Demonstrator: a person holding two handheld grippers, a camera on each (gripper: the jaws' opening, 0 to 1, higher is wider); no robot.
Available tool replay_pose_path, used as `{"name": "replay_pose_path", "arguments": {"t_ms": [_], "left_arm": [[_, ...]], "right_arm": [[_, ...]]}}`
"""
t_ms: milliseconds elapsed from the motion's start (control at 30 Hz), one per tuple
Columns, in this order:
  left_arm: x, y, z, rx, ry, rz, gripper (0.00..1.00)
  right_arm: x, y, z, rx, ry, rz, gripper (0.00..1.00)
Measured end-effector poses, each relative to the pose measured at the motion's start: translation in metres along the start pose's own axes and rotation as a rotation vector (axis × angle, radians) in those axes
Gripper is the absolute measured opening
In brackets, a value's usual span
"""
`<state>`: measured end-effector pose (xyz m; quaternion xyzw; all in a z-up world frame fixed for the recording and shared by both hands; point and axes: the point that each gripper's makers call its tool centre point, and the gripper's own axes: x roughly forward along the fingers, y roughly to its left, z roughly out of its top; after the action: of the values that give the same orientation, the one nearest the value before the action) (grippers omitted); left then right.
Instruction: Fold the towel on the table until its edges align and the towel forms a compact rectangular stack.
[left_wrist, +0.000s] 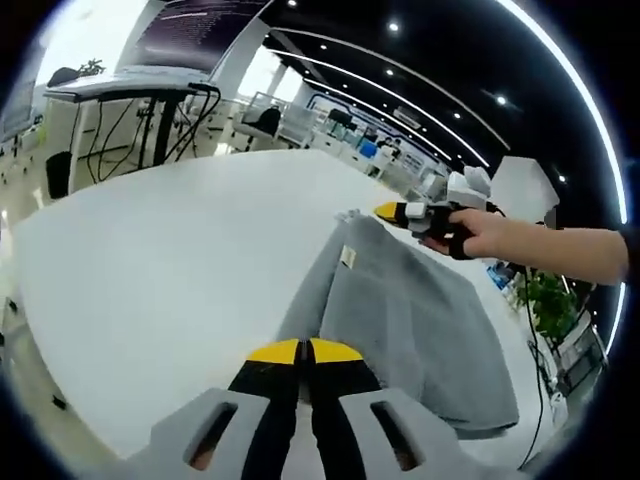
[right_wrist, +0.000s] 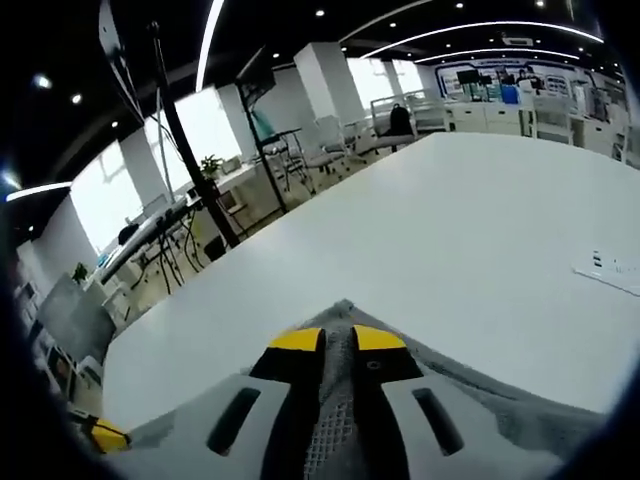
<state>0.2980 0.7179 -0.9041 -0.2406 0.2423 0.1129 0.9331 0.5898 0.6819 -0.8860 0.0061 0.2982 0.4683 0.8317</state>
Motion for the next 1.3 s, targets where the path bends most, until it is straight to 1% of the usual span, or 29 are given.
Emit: {"name": "replay_pose_path", "arguments": {"t_ms": [100, 133, 233, 367, 400, 467, 500, 533, 600, 667, 733, 800, 933, 967, 1033, 1067, 1133, 1167, 1267, 1300], "left_arm": [[0.000, -0.004, 0.001, 0.030, 0.008, -0.002, 0.08], [0.000, -0.002, 0.001, 0.041, 0.011, -0.001, 0.09], [0.001, -0.009, 0.002, 0.072, 0.015, -0.007, 0.17], [0.002, -0.023, 0.004, 0.133, 0.020, -0.032, 0.21], [0.003, -0.023, 0.003, 0.148, 0.025, -0.041, 0.22], [0.005, -0.032, 0.000, 0.176, 0.043, -0.075, 0.24], [0.006, -0.038, -0.005, 0.194, 0.069, -0.096, 0.25], [0.007, -0.043, -0.008, 0.219, 0.084, -0.111, 0.26], [0.009, -0.055, -0.014, 0.264, 0.107, -0.139, 0.29], [0.010, -0.067, -0.019, 0.273, 0.117, -0.163, 0.34], [0.011, -0.073, -0.024, 0.303, 0.135, -0.186, 0.39], [0.011, -0.076, -0.027, 0.338, 0.154, -0.202, 0.41], [0.009, -0.096, -0.037, 0.406, 0.192, -0.274, 0.41], [0.009, -0.100, -0.040, 0.433, 0.202, -0.289, 0.41], [0.007, -0.111, -0.050, 0.490, 0.231, -0.329, 0.41], [0.006, -0.119, -0.056, 0.527, 0.249, -0.350, 0.41], [0.004, -0.129, -0.064, 0.577, 0.272, -0.376, 0.42], [0.003, -0.138, -0.069, 0.596, 0.281, -0.401, 0.42], [-0.001, -0.159, -0.077, 0.627, 0.291, -0.450, 0.42], [-0.003, -0.166, -0.081, 0.652, 0.301, -0.474, 0.42]], "right_arm": [[-0.006, -0.005, -0.002, -0.013, 0.007, -0.004, 0.12], [-0.009, -0.008, -0.003, -0.014, 0.011, -0.007, 0.12], [-0.016, -0.014, -0.006, -0.025, 0.015, -0.014, 0.13], [-0.028, -0.026, -0.013, -0.035, 0.035, -0.028, 0.14], [-0.032, -0.030, -0.016, -0.043, 0.043, -0.034, 0.15], [-0.039, -0.037, -0.020, -0.076, 0.062, -0.046, 0.15], [-0.042, -0.040, -0.023, -0.117, 0.080, -0.052, 0.14], [-0.045, -0.042, -0.026, -0.134, 0.094, -0.052, 0.14], [-0.051, -0.046, -0.030, -0.141, 0.105, -0.056, 0.16], [-0.056, -0.051, -0.033, -0.147, 0.107, -0.060, 0.16], [-0.063, -0.055, -0.036, -0.151, 0.116, -0.065, 0.17], [-0.069, -0.061, -0.041, -0.154, 0.129, -0.073, 0.18], [-0.082, -0.072, -0.048, -0.161, 0.144, -0.085, 0.18], [-0.087, -0.074, -0.050, -0.176, 0.151, -0.090, 0.18], [-0.093, -0.079, -0.053, -0.191, 0.164, -0.096, 0.18], [-0.094, -0.080, -0.054, -0.190, 0.163, -0.096, 0.18], [-0.101, -0.087, -0.055, -0.177, 0.162, -0.107, 0.19], [-0.106, -0.092, -0.057, -0.179, 0.169, -0.117, 0.19], [-0.116, -0.102, -0.062, -0.175, 0.177, -0.134, 0.19], [-0.121, -0.105, -0.064, -0.168, 0.179, -0.142, 0.19]]}}
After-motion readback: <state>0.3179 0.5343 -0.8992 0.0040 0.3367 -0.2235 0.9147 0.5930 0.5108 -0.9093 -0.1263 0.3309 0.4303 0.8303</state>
